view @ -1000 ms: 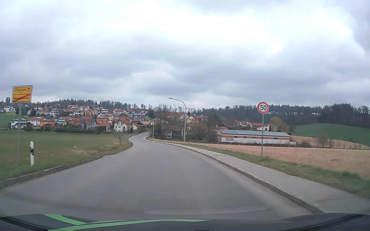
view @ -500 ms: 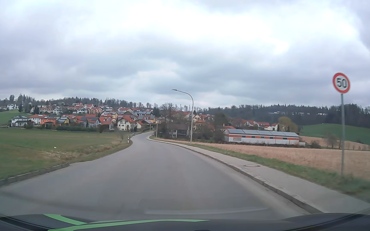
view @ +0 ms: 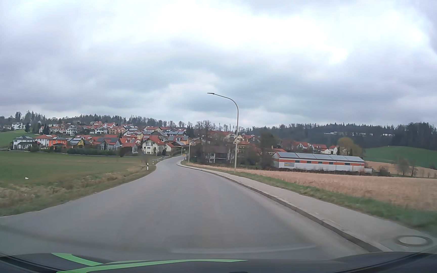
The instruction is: Follow the waypoints while adhering to traffic rules and regulations
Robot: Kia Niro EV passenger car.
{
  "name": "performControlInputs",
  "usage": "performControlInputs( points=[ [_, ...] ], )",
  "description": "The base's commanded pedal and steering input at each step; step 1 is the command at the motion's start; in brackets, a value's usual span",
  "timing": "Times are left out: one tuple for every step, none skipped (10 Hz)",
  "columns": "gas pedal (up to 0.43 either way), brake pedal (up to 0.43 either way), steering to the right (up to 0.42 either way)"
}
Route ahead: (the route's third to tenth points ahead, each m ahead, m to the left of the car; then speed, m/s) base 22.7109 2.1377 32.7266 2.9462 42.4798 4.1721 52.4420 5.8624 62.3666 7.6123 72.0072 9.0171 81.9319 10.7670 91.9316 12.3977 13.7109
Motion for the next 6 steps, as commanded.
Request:
performControlInputs(
  points=[
    [0.008, 0.0, -0.019],
    [0.008, 0.0, -0.019],
    [0.02, 0.0, -0.019],
    [0.02, 0.0, -0.019],
    [0.02, 0.0, -0.019],
    [0.02, 0.0, -0.019]
  ],
)
